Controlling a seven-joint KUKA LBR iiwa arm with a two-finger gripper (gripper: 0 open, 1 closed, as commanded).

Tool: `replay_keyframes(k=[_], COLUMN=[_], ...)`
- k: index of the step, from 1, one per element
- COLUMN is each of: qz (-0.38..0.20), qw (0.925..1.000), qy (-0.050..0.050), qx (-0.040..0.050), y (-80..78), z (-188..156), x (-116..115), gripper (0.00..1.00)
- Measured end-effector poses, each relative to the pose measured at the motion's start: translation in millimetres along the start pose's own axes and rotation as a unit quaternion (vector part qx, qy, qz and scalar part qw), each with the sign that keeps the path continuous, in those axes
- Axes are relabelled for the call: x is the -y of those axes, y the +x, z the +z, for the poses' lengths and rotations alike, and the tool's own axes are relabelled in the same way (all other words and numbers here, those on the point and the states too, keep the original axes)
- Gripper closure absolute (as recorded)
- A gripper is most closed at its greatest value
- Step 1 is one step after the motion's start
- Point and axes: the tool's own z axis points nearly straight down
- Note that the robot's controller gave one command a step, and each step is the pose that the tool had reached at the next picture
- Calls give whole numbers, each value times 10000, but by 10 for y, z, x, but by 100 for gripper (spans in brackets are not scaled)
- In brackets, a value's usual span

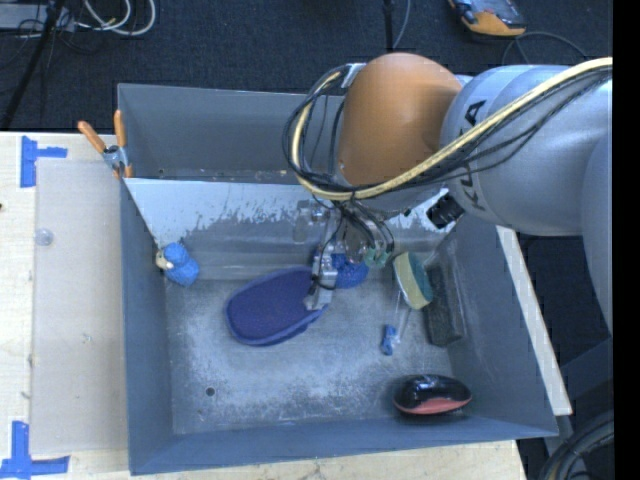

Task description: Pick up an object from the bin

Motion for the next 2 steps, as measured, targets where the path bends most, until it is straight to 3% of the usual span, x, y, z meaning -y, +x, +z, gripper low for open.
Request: replay_keyframes(k=[1,2], qz=[8,-410], qw=[10000,9991], qy=[-3,-6], qx=[35,53], y=[-12,55], z=[-50,247], x=[5,125], gripper=[0,0])
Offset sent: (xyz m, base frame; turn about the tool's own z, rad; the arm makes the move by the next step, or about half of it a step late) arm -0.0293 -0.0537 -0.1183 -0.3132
